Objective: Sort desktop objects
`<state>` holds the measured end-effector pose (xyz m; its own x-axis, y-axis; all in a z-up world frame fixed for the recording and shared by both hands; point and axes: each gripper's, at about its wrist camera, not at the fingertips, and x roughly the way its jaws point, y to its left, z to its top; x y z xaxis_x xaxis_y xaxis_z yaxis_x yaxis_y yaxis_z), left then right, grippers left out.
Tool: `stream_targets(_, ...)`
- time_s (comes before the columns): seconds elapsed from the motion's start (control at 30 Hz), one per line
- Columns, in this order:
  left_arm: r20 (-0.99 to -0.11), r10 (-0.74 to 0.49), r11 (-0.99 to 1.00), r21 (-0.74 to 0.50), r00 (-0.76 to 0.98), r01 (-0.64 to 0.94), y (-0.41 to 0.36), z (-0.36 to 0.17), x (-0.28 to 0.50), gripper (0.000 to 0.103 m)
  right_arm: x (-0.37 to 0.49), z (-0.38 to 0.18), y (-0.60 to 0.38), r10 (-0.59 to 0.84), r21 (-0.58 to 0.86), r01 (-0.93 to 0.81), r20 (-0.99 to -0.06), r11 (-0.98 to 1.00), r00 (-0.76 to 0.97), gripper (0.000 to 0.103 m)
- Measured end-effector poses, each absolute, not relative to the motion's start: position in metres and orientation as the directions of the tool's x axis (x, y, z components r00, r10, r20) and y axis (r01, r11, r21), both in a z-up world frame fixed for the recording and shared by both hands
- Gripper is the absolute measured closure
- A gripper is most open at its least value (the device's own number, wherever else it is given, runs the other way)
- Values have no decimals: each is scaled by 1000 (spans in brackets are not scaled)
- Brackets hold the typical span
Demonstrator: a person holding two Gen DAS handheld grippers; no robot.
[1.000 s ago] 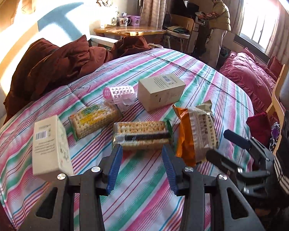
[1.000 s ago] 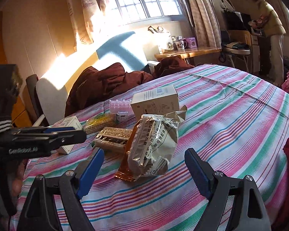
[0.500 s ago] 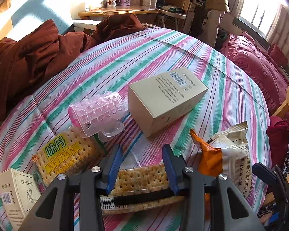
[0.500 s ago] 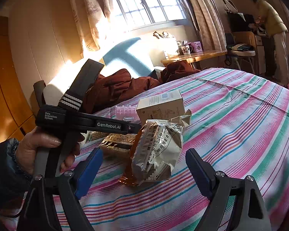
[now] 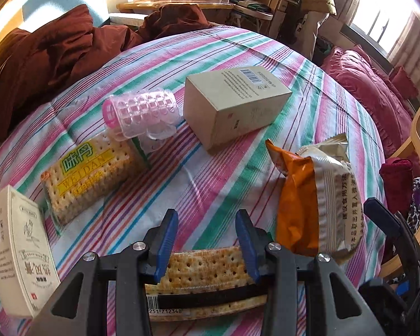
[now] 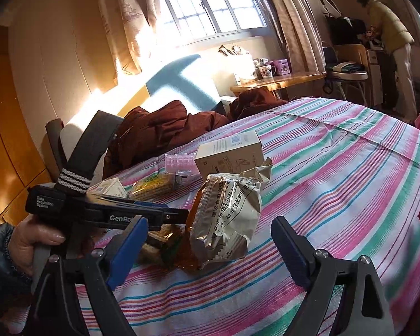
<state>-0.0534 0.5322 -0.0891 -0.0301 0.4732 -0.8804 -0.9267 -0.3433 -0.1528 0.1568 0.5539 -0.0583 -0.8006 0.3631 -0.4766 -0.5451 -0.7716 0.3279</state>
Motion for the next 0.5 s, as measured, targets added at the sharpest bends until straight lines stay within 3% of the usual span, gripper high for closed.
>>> stream_targets(0.5, -846, 533, -355, -256, 31, -899, 447, -83, -7, 60, 174, -48, 537, 381, 316, -573, -500, -756, -778, 12)
